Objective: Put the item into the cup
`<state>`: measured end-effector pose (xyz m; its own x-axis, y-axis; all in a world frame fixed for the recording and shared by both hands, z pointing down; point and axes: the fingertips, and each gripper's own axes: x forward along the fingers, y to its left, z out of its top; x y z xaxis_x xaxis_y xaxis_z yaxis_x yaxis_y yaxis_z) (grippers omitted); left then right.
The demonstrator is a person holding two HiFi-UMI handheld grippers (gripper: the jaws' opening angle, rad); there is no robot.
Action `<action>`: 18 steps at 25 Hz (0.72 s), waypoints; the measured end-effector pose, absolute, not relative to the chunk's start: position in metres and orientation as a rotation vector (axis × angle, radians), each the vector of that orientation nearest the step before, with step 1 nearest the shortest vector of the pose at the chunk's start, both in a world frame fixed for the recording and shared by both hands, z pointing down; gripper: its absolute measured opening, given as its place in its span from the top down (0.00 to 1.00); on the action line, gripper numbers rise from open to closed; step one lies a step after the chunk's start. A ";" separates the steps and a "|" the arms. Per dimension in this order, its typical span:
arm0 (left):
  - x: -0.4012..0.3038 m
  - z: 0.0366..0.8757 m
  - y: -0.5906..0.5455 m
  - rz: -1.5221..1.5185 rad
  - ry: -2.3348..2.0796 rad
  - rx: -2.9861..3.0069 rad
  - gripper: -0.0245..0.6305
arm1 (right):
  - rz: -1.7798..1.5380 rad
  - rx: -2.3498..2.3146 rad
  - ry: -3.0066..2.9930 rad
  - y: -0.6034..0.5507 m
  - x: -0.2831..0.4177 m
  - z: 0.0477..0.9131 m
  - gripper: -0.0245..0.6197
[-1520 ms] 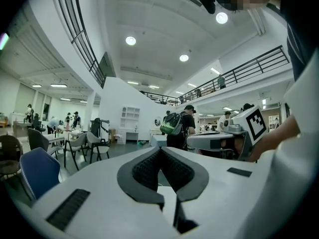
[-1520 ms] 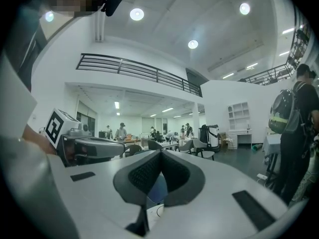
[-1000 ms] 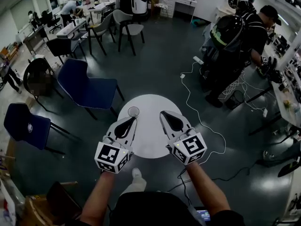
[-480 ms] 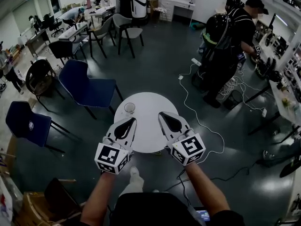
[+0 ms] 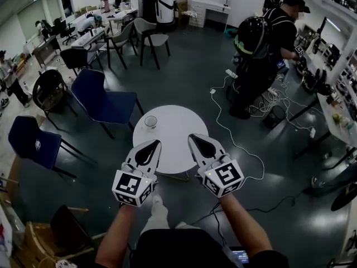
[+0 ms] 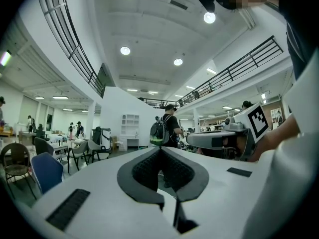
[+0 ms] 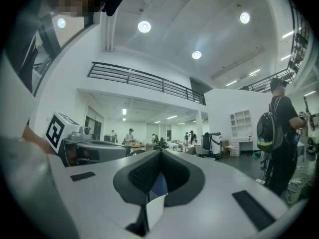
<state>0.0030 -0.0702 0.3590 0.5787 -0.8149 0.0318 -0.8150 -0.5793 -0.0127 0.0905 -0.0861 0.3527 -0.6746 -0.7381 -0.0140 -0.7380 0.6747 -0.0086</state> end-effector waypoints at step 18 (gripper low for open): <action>0.040 0.352 0.010 0.064 -1.460 2.768 0.94 | -0.019 -1.250 2.846 -0.006 0.128 0.347 0.94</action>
